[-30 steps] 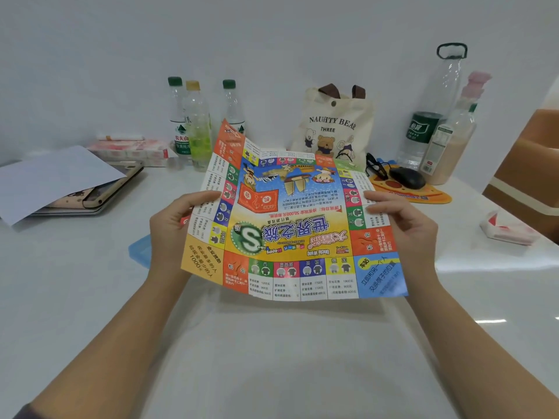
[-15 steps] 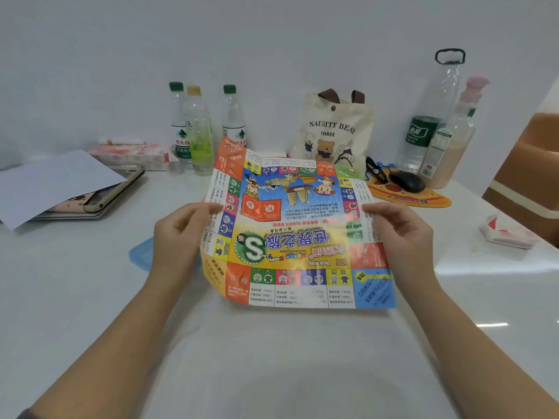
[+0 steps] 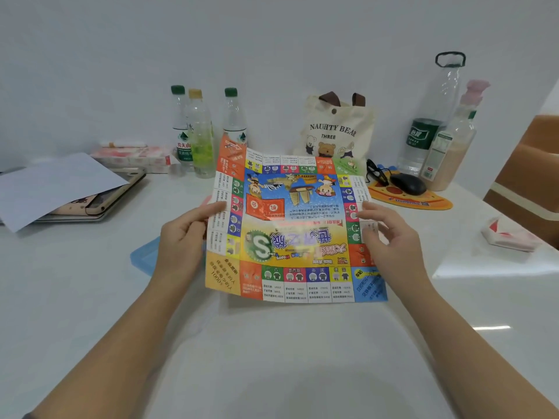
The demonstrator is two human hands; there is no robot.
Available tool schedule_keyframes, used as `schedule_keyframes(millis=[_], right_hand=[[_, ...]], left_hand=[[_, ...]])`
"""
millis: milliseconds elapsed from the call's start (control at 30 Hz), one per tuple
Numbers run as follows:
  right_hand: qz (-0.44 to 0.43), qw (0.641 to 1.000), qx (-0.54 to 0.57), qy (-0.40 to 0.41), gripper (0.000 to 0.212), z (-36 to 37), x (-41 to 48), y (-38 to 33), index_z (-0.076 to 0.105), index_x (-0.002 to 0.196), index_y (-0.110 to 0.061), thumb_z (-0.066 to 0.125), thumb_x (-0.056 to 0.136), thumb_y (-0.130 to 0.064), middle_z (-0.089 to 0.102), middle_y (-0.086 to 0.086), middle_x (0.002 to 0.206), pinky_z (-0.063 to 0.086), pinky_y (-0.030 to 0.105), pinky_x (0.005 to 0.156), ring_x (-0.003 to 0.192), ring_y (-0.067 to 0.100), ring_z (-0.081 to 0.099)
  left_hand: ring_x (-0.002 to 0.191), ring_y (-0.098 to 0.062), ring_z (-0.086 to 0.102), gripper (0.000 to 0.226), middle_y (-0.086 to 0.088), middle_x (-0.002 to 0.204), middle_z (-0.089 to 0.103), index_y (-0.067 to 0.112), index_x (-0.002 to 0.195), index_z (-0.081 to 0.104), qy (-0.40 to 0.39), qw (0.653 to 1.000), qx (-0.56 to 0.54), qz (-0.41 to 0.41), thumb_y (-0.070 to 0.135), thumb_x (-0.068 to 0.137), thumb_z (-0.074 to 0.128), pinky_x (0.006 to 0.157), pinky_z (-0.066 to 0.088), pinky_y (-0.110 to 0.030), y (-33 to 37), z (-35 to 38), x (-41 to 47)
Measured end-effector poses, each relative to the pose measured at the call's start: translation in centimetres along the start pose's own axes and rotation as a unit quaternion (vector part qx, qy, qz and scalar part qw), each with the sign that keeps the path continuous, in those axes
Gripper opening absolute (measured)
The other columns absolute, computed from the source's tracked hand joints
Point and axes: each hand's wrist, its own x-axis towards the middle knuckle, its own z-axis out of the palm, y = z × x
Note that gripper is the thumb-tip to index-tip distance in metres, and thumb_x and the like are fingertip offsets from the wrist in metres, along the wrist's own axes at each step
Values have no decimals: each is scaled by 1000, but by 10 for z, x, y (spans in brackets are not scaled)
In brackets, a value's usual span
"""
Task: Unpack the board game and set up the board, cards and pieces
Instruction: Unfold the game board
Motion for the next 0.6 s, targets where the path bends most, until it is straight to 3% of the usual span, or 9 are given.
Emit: schedule_keyframes(millis=[100,200,233,300,367,433,500,600], right_hand=[[-11,999,-41,10,29,1,-1,-5,66,109,-20,55,91,0,51,-5,137,44,1,71,127,10,45],[-43,997,-57,-6,33,3,-2,-12,65,105,-23,58,86,3,55,-4,134,33,-5,81,125,7,46],[-58,997,-52,-18,29,5,-3,-14,65,105,-23,59,85,-2,56,-4,132,32,-4,84,123,3,47],[-91,994,-38,-46,25,9,-5,-17,65,104,-26,58,82,-16,59,-8,127,36,6,93,121,-2,49],[-126,989,-32,-71,26,13,-8,-18,65,104,-25,57,82,-14,61,-7,124,41,18,98,121,4,52],[-138,985,-28,-96,33,15,-10,-19,67,104,-20,58,82,2,63,-5,122,44,26,98,121,10,54],[-124,984,-3,-130,37,16,-12,-22,68,106,-16,55,83,10,63,-4,122,47,26,94,123,14,53],[-108,978,43,-173,29,15,-14,-25,67,111,-14,50,88,-16,61,-3,127,44,29,99,127,19,49]], left_hand=[[109,-16,64,52,-3,116,68,38,99,72,-28,997,42,52,-6,94,44,90,53,-39,-4,-1,1],[96,15,58,40,21,104,63,34,107,66,-42,975,152,154,-2,90,57,86,47,-10,-4,2,-6],[92,18,56,37,20,100,63,28,110,67,-36,958,196,205,-1,88,60,82,42,-3,-5,2,-6],[82,6,56,26,4,90,68,14,105,72,-23,914,269,303,3,84,62,74,39,-4,-7,3,-5],[74,-13,53,18,-7,80,59,9,94,74,-9,880,308,361,12,84,60,67,43,-21,-7,4,-2],[75,-24,54,19,-10,83,56,7,86,71,1,862,330,386,19,85,57,66,43,-34,-6,6,-1],[84,-25,56,18,-10,93,63,4,78,67,0,841,355,408,18,83,56,71,42,-35,-7,7,-1],[91,-19,59,14,-5,98,70,5,72,62,-24,825,373,424,13,81,54,78,42,-32,-8,7,-3]])
